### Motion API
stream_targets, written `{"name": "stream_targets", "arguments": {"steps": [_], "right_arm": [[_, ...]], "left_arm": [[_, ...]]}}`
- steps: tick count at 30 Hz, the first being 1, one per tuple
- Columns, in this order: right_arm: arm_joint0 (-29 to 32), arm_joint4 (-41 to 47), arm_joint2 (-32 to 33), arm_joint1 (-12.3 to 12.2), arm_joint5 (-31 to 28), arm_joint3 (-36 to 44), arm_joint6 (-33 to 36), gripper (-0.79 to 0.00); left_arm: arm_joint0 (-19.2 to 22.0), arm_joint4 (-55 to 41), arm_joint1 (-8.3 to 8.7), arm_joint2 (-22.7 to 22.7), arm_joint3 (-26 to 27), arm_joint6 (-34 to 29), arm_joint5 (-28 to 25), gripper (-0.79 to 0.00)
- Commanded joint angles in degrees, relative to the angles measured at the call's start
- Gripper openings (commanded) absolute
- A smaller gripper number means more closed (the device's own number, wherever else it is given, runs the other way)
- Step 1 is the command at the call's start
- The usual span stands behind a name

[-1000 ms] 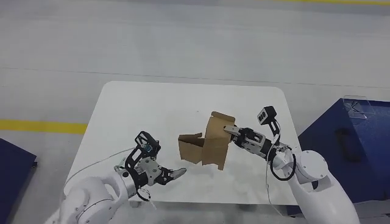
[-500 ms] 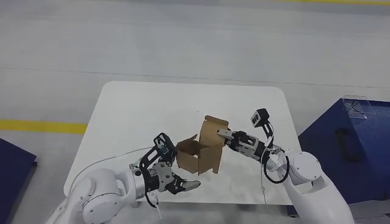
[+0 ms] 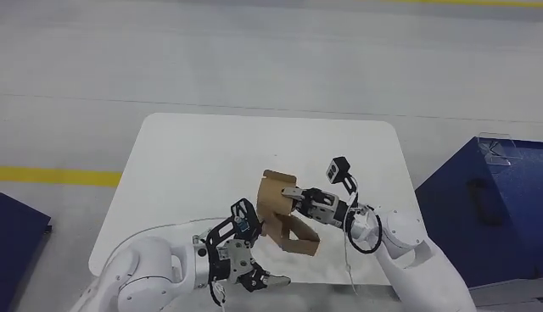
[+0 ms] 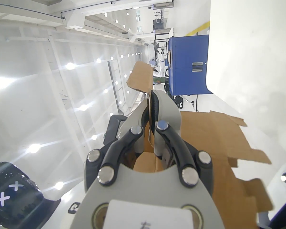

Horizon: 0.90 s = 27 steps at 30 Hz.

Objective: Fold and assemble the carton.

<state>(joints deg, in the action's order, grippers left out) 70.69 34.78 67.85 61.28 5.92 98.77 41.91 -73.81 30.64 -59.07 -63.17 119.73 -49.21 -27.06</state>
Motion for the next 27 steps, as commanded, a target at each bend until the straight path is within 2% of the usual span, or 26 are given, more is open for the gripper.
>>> {"name": "stream_targets", "arguments": {"steps": [1, 9, 19, 27], "right_arm": [[-0.44, 0.18, -1.25, 0.26, 0.16, -0.53, 0.07, -0.785], [-1.18, 1.54, -1.13, 0.62, -0.27, -2.57, 0.01, -0.785], [-1.25, 2.05, -0.57, 0.61, 0.09, -2.78, -0.14, -0.785], [-1.25, 2.05, -0.57, 0.61, 0.09, -2.78, -0.14, -0.785]], "left_arm": [[0.61, -0.12, -0.05, 0.42, -0.35, 0.04, 0.11, 0.0], [2.11, -0.72, -0.17, 1.36, -2.22, 0.66, 1.13, 0.0], [0.04, -1.51, 0.51, -1.97, -2.76, 2.18, 1.44, 0.0], [-1.31, -0.58, 0.96, -3.77, -2.49, 1.74, 3.71, 0.0]]}}
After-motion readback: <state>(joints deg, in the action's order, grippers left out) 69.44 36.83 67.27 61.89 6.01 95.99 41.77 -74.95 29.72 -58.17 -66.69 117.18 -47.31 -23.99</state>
